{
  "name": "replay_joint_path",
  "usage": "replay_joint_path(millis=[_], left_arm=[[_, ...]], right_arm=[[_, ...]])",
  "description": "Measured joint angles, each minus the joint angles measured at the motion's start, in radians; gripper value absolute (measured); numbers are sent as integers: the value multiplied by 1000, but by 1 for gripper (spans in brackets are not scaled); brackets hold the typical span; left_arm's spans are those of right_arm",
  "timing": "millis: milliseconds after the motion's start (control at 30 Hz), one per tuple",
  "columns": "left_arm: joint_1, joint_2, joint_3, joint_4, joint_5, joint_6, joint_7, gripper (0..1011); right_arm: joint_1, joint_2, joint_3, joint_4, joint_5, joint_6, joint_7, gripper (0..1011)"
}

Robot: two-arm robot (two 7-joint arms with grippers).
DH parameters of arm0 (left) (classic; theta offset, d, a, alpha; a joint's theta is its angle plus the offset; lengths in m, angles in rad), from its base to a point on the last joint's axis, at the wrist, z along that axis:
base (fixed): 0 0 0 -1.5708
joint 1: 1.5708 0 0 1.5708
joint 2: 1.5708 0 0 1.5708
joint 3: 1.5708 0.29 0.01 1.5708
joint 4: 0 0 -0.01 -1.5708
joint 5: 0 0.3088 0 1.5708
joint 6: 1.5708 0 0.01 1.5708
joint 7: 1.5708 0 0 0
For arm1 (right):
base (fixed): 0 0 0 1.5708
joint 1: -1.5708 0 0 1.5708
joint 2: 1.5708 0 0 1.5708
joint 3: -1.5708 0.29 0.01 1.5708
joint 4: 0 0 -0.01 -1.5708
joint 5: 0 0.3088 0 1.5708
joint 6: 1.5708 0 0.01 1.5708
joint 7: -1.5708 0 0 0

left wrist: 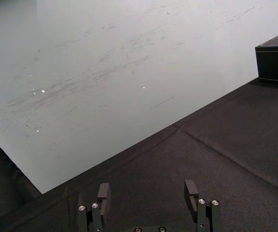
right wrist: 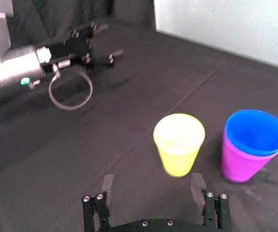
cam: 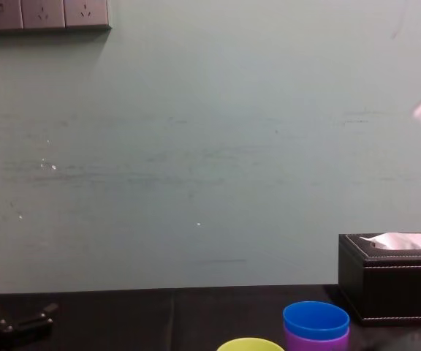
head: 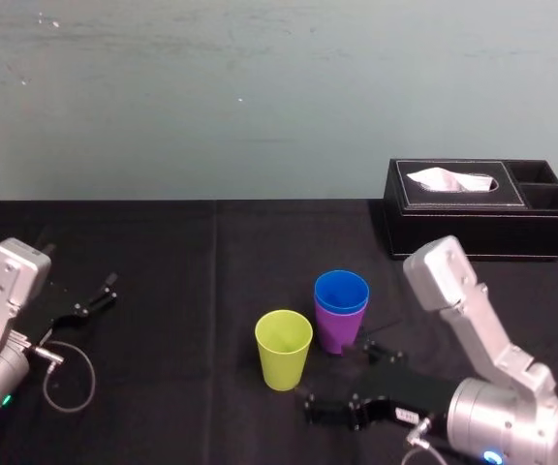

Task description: Stack the three plastic cups sequentially using one hand.

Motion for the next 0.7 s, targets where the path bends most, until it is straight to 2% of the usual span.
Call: replay_joint_path(millis=[167,333,533,700], left_arm=[[0,0,0,0,0,0,0,1000],[0,0,0,0,0,0,0,1000],[0,0,0,0,0,0,0,1000],[0,0,0,0,0,0,0,1000]], right_arm=[[11,3,-36,19,4,25,0,1003],[28,-13,-59,45,6,36,-15,1003],[68,-45,-93,86,-10,46,-35,1003],[103,-84,-119,133,-52,53,-61,1003]])
